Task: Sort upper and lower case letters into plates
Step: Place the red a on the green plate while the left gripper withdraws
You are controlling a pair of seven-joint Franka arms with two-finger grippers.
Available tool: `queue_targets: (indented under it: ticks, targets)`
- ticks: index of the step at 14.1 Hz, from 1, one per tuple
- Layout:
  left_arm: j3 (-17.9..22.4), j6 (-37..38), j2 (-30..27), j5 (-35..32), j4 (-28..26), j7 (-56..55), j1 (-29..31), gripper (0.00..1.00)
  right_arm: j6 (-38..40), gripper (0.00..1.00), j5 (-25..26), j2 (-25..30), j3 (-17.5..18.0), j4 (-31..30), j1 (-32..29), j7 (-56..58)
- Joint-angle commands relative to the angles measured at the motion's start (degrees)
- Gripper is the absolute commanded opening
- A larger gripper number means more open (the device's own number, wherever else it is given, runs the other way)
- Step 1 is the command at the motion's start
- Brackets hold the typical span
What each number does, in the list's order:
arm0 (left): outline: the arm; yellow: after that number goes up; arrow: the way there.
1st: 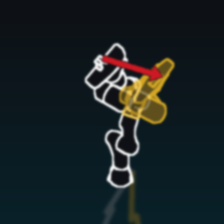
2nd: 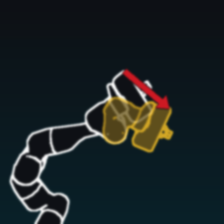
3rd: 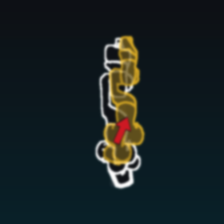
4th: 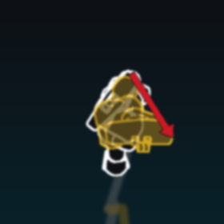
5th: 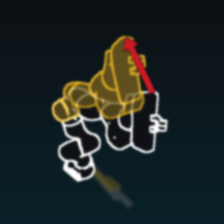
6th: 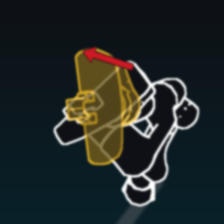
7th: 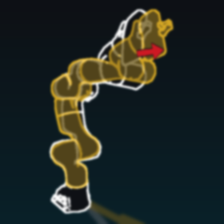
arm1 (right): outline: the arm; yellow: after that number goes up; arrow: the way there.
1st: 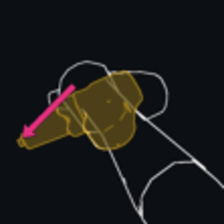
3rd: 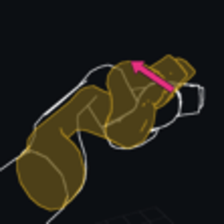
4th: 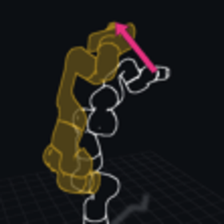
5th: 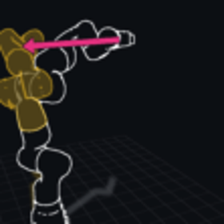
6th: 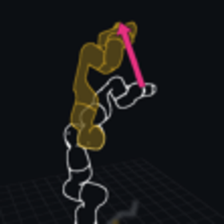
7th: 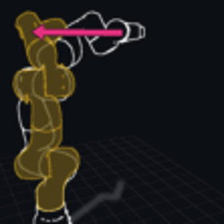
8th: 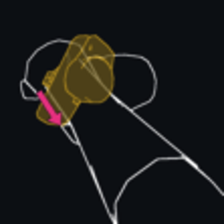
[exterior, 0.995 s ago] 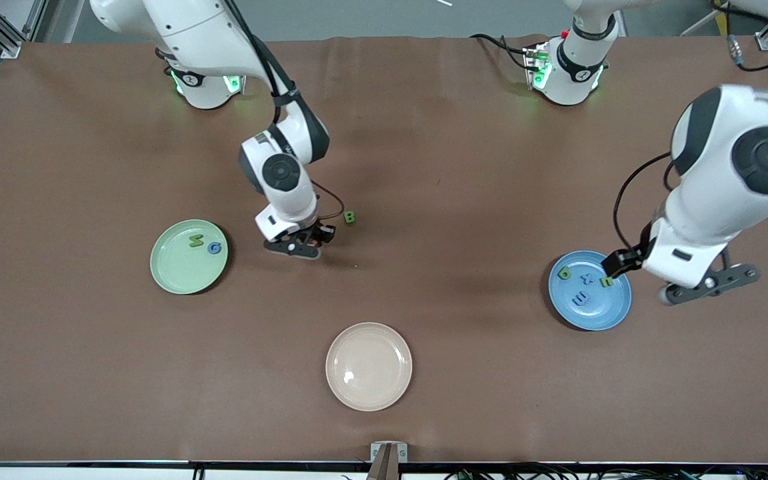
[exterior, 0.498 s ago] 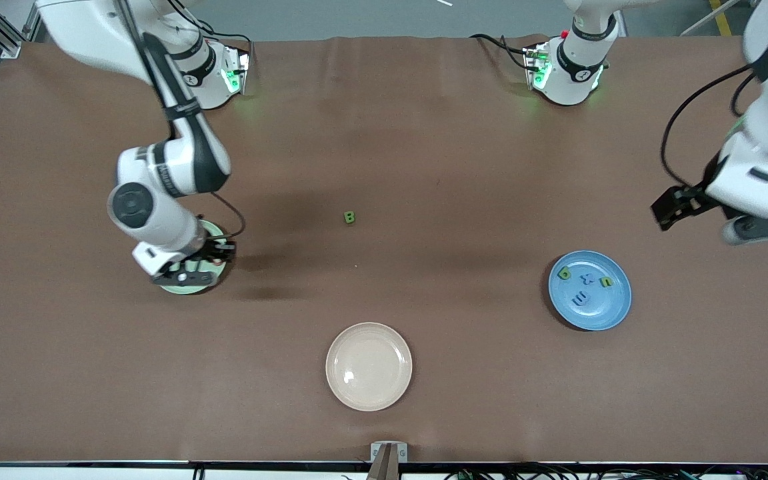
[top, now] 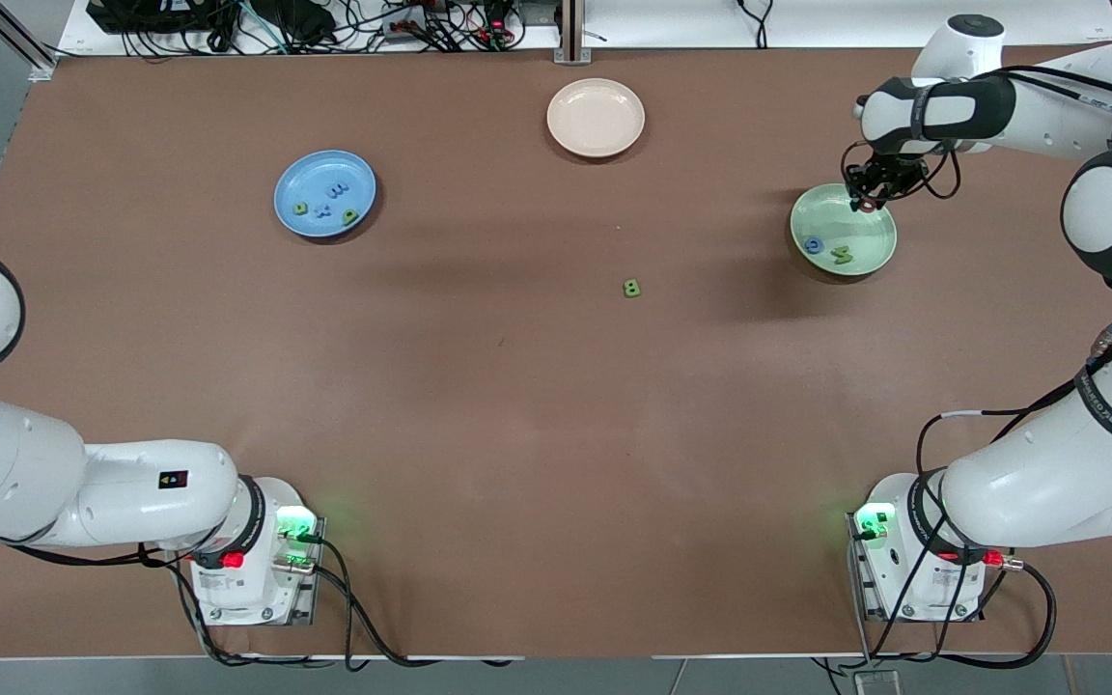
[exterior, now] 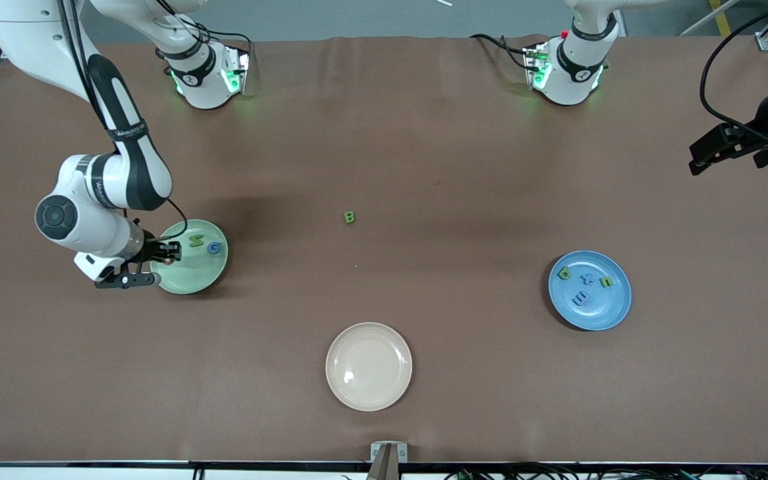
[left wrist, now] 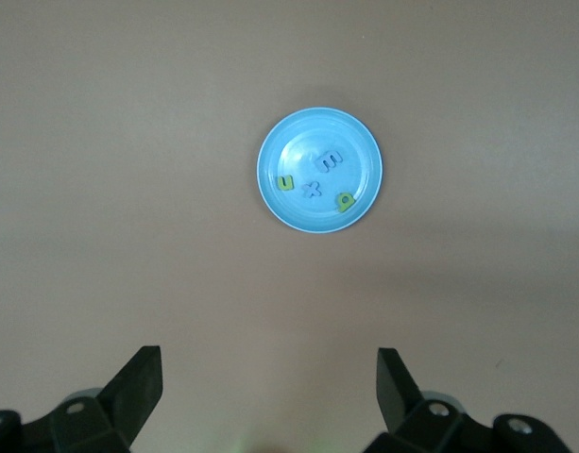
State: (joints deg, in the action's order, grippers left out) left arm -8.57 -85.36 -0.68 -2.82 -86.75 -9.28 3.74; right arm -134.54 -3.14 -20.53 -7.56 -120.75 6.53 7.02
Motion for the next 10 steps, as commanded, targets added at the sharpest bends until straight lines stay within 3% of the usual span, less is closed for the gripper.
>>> queue_targets:
  ticks: [1, 8, 9, 10]
  targets:
    - [0.7, -1.3, -2.0, 2.1, -1.9, 0.8, -0.1, 1.00, -3.3, 0.00, 0.1, -1.8, 1.3, -1.0, -1.5, 1.0]
    - [0.6, -3.4, -1.5, 2.3, -2.3, 0.6, -0.3, 1.00, -6.2, 0.08, 0.0, -5.1, 1.3, -1.1, -1.6, 0.7]
    - [0.6, -3.5, -1.3, 2.3, -2.4, 0.7, -0.3, 1.00, -5.9, 0.18, 0.0, -5.0, 1.3, -1.0, -1.4, 0.4]
    - [0.6, -3.5, -0.8, 2.3, -2.5, 0.7, -0.3, 1.00, -5.5, 0.49, 0.0, -5.0, 1.4, -1.0, -1.4, 0.4]
